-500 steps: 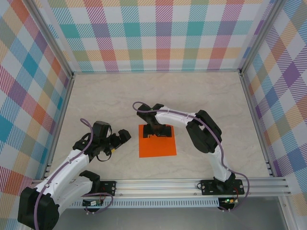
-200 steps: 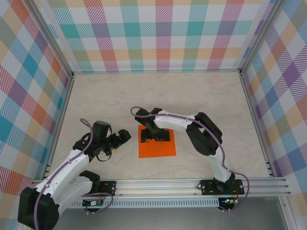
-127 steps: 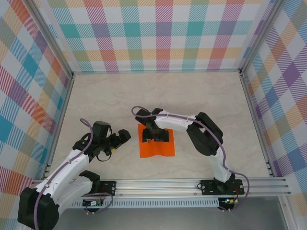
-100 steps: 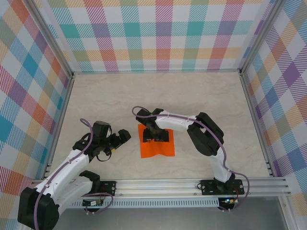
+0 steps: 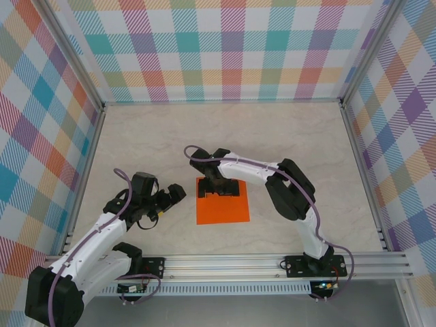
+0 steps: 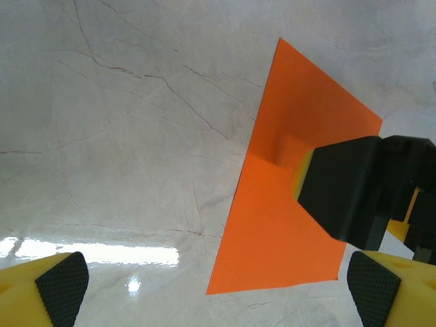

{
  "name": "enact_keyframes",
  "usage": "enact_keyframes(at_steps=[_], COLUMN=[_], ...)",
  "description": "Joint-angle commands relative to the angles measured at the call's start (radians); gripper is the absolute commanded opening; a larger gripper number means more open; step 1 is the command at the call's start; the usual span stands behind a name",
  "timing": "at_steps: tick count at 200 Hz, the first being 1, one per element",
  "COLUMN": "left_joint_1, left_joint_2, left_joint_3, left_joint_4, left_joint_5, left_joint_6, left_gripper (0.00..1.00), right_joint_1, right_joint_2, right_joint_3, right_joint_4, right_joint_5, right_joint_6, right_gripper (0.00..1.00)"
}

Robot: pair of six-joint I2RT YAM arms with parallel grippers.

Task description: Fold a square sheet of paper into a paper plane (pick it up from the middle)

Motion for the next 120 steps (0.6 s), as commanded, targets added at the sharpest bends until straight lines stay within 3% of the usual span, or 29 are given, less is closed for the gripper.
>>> enact_keyframes(at_steps=[1,49,77,120], left_joint_1=[0.012,0.012,0.012,0.011], left_joint_2=[-0.018,-0.024,-0.015,0.002], left_joint_3=[-0.005,-0.015,-0.015,-0.014], left_joint_4=[-0.035,-0.03,-0.024,-0.014], left_joint_5=[0.004,-0.001,0.0,0.005], left_joint_6=[0.003,-0.001,0.0,0.0], left_gripper=[1.0,1.0,1.0,1.0], right_joint_1=[-0.021,-0.019,-0.014,-0.007], right_joint_2=[0.029,0.068,0.098,0.103], right_joint_3=[0.013,-0.047,-0.078,-0.079], right_joint_4=[-0.04,0.022,0.014,-0.017], right_joint_5=[0.003,-0.066,-0.056,-0.012], right_joint_6=[0.01,0.015,0.028,0.033], right_gripper=[1.0,1.0,1.0,0.92])
